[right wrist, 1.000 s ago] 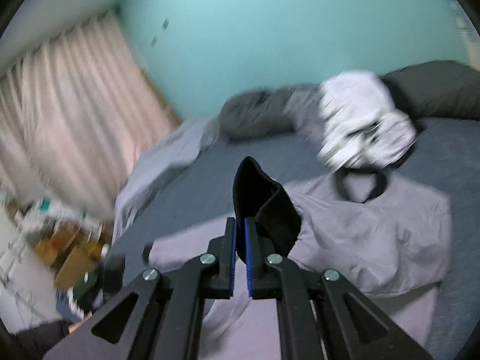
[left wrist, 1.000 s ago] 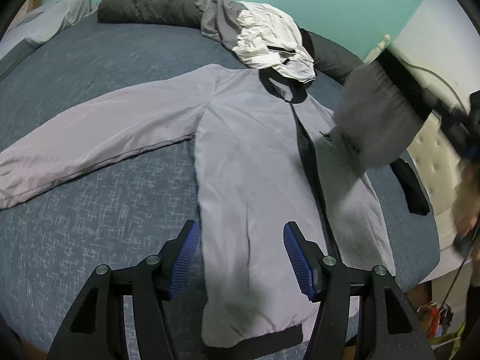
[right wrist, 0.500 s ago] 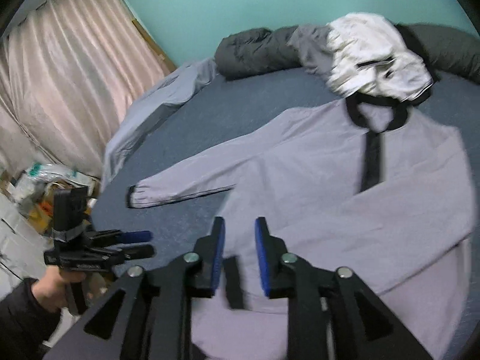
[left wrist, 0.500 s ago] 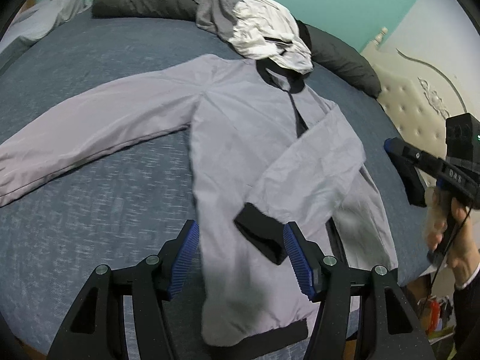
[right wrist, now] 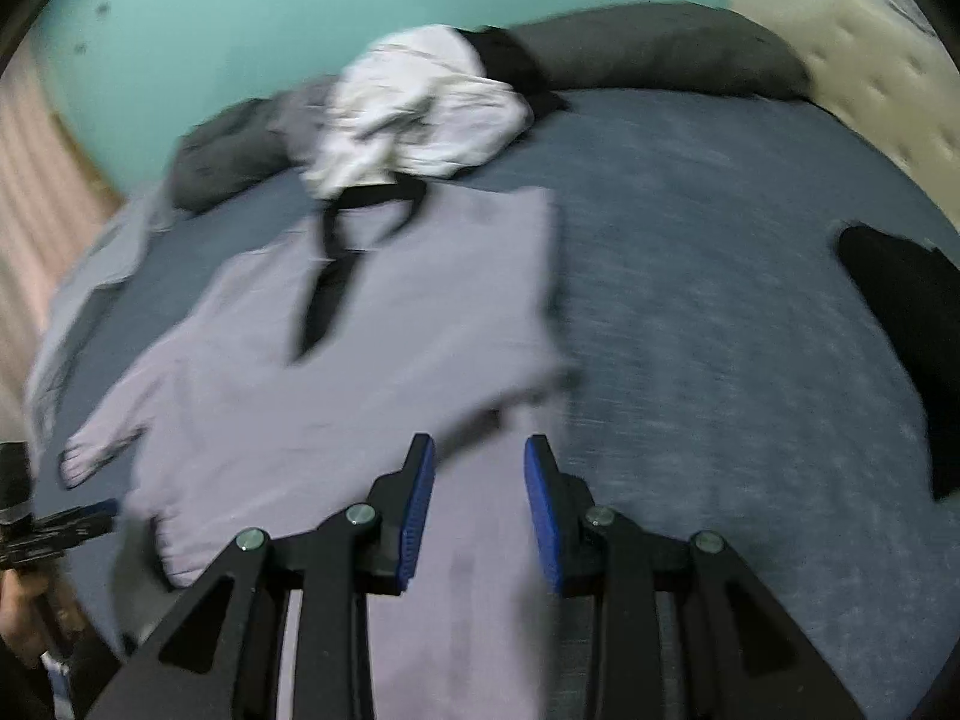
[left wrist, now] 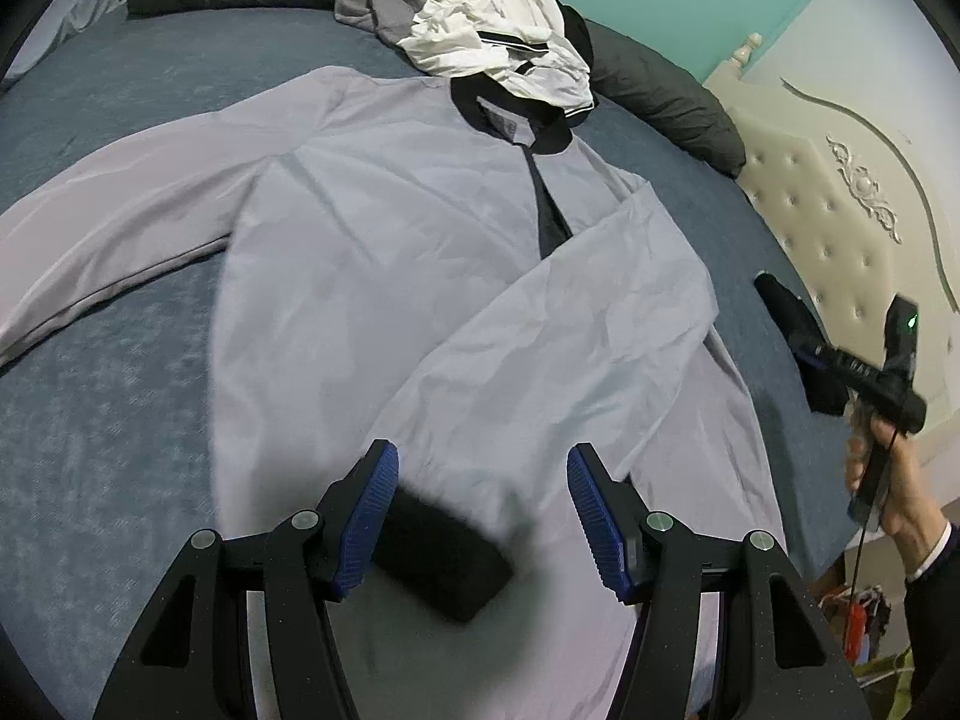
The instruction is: Fold clothes
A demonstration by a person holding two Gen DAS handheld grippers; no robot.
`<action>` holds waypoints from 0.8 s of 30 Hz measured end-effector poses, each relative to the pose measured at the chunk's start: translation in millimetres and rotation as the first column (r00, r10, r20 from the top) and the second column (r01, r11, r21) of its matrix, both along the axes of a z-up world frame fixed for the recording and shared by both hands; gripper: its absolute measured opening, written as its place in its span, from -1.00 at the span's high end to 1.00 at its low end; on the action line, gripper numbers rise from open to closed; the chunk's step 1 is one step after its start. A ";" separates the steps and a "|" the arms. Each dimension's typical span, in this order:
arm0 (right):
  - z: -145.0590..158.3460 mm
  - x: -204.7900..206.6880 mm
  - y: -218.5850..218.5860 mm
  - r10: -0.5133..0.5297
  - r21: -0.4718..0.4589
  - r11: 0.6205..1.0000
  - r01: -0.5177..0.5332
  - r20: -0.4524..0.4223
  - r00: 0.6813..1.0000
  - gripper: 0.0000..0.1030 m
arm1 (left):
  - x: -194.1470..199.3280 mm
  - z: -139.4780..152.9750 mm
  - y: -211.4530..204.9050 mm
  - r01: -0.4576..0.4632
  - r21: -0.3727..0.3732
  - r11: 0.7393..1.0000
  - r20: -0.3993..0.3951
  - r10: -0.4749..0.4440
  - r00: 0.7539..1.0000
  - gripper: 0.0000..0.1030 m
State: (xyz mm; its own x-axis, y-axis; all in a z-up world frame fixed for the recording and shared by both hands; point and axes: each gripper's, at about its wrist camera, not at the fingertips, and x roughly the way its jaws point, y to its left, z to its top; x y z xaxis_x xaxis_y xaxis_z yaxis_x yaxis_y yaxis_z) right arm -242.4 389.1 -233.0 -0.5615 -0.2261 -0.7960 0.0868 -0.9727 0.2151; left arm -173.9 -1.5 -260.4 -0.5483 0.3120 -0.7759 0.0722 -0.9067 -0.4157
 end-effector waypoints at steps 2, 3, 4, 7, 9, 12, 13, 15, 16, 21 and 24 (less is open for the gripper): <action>-13.6 -7.9 9.9 -0.025 0.015 1.000 0.024 0.028 0.999 0.40 | -10.8 -5.8 6.0 -0.001 -0.001 1.000 -0.006 0.001 1.000 -0.22; -20.3 -12.4 12.5 -0.032 0.026 0.999 0.031 0.038 0.999 0.40 | -16.1 -8.9 9.0 -0.002 -0.001 1.000 -0.009 0.002 1.000 -0.22; -26.3 -16.6 13.8 -0.034 0.033 0.999 0.032 0.047 0.998 0.40 | -21.0 -12.3 11.9 -0.002 -0.002 1.000 -0.011 0.002 1.000 -0.22; -44.3 -30.5 13.7 -0.034 0.047 0.998 0.030 0.072 0.997 0.40 | -32.4 -23.9 17.5 0.002 -0.013 1.000 -0.014 -0.002 1.000 -0.22; -55.7 -40.6 11.4 -0.032 0.060 0.998 0.027 0.081 0.996 0.40 | -38.3 -31.5 20.2 0.004 -0.023 1.000 -0.013 -0.004 1.000 -0.23; -68.2 -57.5 8.2 -0.027 0.058 0.998 0.022 0.080 0.996 0.40 | -43.6 -42.1 23.9 0.018 -0.050 0.999 -0.016 -0.018 1.000 -0.24; -70.5 -61.7 7.3 -0.025 0.057 0.998 0.020 0.078 0.997 0.40 | -44.4 -45.7 24.8 0.021 -0.054 0.998 -0.015 -0.022 1.000 -0.25; -76.4 -70.3 3.2 -0.005 0.070 0.998 0.000 0.082 0.997 0.40 | -45.5 -53.5 26.1 0.028 -0.054 0.998 -0.013 -0.029 0.999 -0.30; -81.1 -75.3 0.9 0.007 0.081 0.997 -0.015 0.093 0.996 0.40 | -45.7 -57.8 26.3 0.030 -0.051 0.998 -0.013 -0.031 0.999 -0.31; -98.6 -93.1 -5.5 0.031 0.148 0.988 -0.048 0.116 0.993 0.40 | -46.4 -66.6 27.6 0.047 -0.054 0.997 -0.016 -0.048 0.999 -0.32; -98.3 -101.9 -2.6 0.011 0.151 0.988 -0.026 0.096 0.995 0.40 | -45.8 -67.9 28.4 0.046 -0.054 0.997 -0.023 -0.048 0.999 -0.33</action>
